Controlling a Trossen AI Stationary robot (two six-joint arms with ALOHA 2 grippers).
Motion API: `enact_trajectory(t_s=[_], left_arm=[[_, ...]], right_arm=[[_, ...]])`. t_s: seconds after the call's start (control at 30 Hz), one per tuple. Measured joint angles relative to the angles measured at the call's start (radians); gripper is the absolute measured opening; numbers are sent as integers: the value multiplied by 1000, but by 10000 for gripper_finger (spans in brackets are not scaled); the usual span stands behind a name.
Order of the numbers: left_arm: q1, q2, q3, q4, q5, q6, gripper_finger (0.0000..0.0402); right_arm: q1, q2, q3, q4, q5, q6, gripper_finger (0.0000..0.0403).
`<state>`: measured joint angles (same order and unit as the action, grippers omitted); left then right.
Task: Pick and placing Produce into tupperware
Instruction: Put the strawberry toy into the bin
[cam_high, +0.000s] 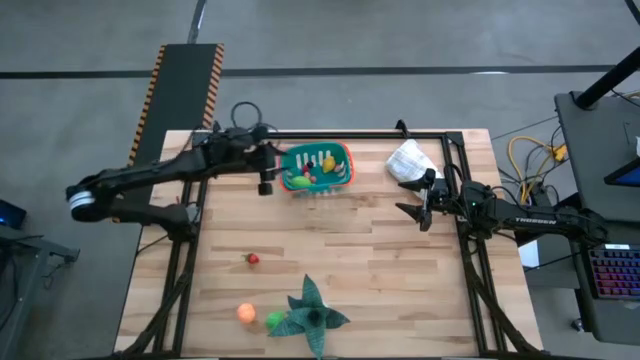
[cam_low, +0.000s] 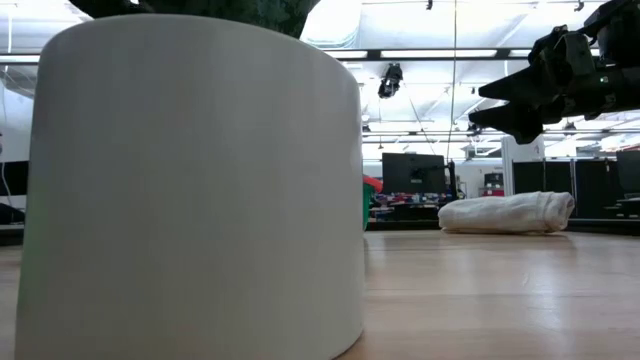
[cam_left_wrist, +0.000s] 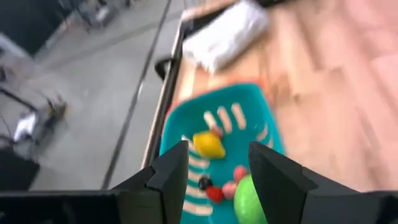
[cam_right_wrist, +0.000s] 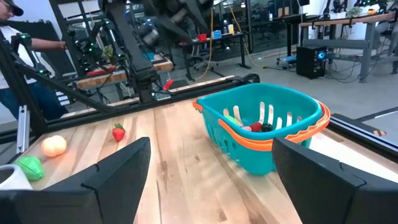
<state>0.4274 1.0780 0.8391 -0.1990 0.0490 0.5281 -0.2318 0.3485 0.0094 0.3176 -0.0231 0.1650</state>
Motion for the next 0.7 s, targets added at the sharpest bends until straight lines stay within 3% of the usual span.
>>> enact_trajectory(t_s=[0.3, 0.5, 0.7], left_arm=[[-111, -253, -13, -24, 32, -28, 153], [-144, -342, -37, -32, 40, -99, 153], [-174, -382, -39, -190, 92, -153, 153]], right_arm=[[0, 0, 0, 0, 0, 0, 327], [0, 0, 0, 0, 0, 0, 327], [0, 0, 0, 1, 0, 0, 327]])
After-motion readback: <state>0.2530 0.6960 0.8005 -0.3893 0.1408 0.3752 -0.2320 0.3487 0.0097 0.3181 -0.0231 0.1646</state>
